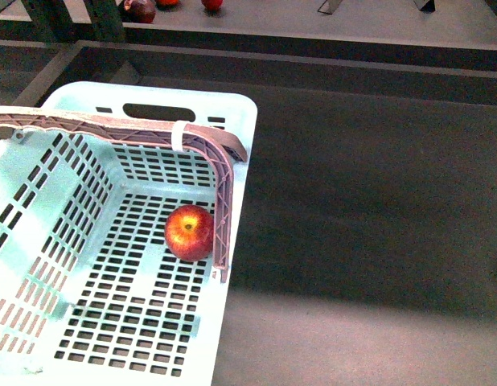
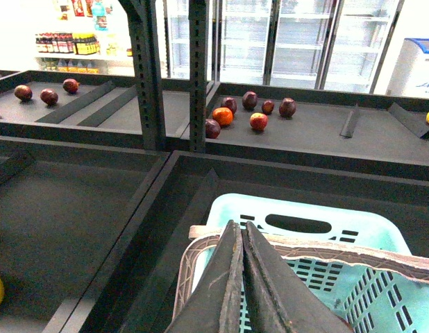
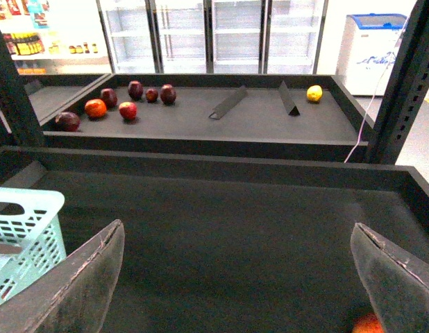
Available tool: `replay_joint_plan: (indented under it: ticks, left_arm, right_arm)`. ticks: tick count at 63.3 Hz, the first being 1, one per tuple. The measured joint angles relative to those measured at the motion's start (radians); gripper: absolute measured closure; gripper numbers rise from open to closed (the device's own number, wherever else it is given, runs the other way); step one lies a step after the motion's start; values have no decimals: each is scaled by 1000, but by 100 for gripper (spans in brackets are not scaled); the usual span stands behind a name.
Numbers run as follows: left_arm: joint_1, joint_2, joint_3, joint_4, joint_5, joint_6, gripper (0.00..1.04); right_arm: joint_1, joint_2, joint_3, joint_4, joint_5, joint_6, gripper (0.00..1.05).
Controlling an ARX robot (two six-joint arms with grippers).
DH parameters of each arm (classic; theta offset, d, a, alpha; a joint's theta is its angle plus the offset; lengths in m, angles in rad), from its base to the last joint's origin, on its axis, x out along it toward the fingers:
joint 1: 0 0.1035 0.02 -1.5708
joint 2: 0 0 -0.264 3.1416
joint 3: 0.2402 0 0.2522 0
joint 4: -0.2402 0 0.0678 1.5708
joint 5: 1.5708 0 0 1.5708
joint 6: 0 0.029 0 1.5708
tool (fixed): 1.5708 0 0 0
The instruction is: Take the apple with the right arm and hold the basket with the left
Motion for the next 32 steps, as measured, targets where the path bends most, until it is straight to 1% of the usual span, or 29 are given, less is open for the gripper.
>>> replay_joint_plan:
  ticks: [13, 14, 17, 19, 32]
  left_arm:
    - [0, -56, 0, -57, 0, 0, 101]
    - [0, -68, 0, -69, 0, 0, 101]
    - [0, -149, 0, -184, 0, 0, 101]
    - [0, -186, 0, -217, 0, 0, 101]
    - [0, -227, 0, -234, 0, 0, 101]
  right_arm:
    - [0, 0, 0, 0, 0, 0, 9]
    - [0, 0, 0, 0, 0, 0, 9]
    - [0, 0, 0, 0, 0, 0, 9]
    - [0, 0, 0, 0, 0, 0, 9]
    - [0, 0, 0, 0, 0, 0, 9]
